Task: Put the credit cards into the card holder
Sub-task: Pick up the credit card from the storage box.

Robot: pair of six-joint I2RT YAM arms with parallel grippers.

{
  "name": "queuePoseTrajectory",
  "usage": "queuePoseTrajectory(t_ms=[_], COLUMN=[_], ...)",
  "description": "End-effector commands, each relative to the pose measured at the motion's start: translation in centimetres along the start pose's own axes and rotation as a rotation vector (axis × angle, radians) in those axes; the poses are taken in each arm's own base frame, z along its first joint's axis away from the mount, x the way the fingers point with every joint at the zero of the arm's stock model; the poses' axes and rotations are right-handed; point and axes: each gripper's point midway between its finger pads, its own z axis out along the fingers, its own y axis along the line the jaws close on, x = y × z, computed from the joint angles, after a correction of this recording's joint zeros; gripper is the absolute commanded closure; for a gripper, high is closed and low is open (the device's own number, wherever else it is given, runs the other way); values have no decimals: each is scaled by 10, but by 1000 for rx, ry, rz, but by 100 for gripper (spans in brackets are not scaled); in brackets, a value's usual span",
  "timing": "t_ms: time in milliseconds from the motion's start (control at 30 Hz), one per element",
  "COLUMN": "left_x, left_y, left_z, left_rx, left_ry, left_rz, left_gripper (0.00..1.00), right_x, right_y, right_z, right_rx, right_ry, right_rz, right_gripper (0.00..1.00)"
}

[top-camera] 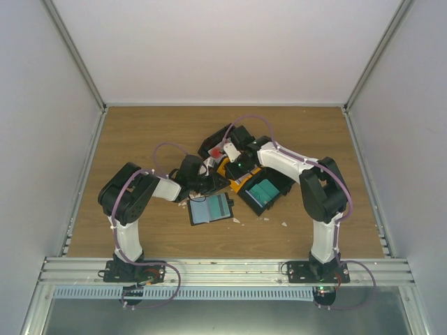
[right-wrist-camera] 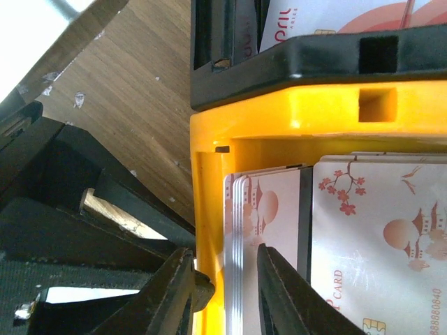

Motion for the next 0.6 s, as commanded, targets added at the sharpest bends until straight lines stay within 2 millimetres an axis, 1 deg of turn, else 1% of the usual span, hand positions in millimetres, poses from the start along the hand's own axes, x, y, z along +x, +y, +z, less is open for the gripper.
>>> queuePoseTrajectory(t_ms=[0, 133, 200, 300, 367, 500, 567], left_x=[-8, -9, -9, -11, -13, -18, -19], left_y=[-7, -7, -6, -6, -7, -5, -4], left_z=[0, -3, -6, -13, -18, -28, -33], left_rx=[3, -5, -11, -27, -37, -75, -88], left_ry=[-40, -53, -66, -95, -117, -163, -180], left_rz=[44, 47, 44, 42, 45, 47, 48], left_gripper=[75, 75, 75, 78, 78, 80, 80], right_x=[-9, -16, -15, -7, -3, 2, 3], right_y=[7, 1, -5, -14, -17, -14, -8], right_z=[-13, -20, -17, -8, -1, 9, 13], right_rx=[2, 46, 79, 128, 154, 163, 148], right_ry=[-42, -76, -69, -34, -12, 15, 22], right_rz=[3, 10, 15, 20, 17, 3, -6], right_gripper=[71, 66, 64, 61, 58, 55, 53])
